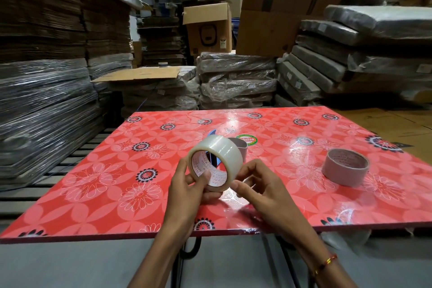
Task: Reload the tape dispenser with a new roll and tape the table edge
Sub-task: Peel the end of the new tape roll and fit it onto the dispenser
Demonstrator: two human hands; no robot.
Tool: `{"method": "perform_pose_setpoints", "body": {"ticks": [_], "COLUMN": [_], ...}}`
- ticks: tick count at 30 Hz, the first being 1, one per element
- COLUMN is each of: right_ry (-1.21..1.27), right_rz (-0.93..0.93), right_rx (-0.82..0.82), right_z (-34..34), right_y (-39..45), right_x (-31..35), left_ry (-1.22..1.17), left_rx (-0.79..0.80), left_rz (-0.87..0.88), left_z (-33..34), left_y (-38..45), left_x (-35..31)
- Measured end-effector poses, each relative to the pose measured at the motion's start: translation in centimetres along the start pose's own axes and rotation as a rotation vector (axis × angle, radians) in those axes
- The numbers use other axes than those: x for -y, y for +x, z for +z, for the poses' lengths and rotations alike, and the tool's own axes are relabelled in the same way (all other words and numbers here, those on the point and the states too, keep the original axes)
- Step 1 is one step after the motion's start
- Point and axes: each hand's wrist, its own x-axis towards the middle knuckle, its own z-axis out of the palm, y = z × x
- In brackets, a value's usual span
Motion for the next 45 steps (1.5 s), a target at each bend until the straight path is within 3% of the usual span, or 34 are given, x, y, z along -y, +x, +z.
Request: {"method": "perform_pose_setpoints", "body": {"ticks": [8, 14, 19, 26, 29, 32, 45], "right_ry": [0.02, 0.097, 0.141, 0.398, 0.495, 0.486, 0.329], "right_rz": [-0.006, -0.001, -0.007, 0.086, 0.124, 0.129, 0.051], "right_rx": [-0.028, -0.05, -0.091, -0.358, -0.406, -0.365, -0.041], "right_z": [-0.1, -0.3, -0.3, -0.8, -0.9, -0.7, -1.0], "right_y": [0.2, 0.3, 0.4, 0.9, 1.0, 1.1, 0.6], "right_x": [-0.2, -0.8, -1.3, -1.7, -1.6, -1.5, -1.0], "left_ry": [0.049, -0.018, 0.12, 0.229, 0.175, 0.117, 0.067], "left_rx": [0.067, 0.133, 0.221, 0.552, 0.512, 0.425, 0.361], "left_rz": [-0.049, 0.017, 0.11, 0.071, 0.035, 0.003, -0.024], "left_z": [0.2, -0.1, -0.2, 0.2, 0.1, 0.1, -0.3], "left_y": [0.0, -0.6, -0.3, -0.7, -0.9, -0.7, -0.1], "left_x": [0.1, -0.4, -0.1, -0.5, -0.8, -0.5, -0.5]}}
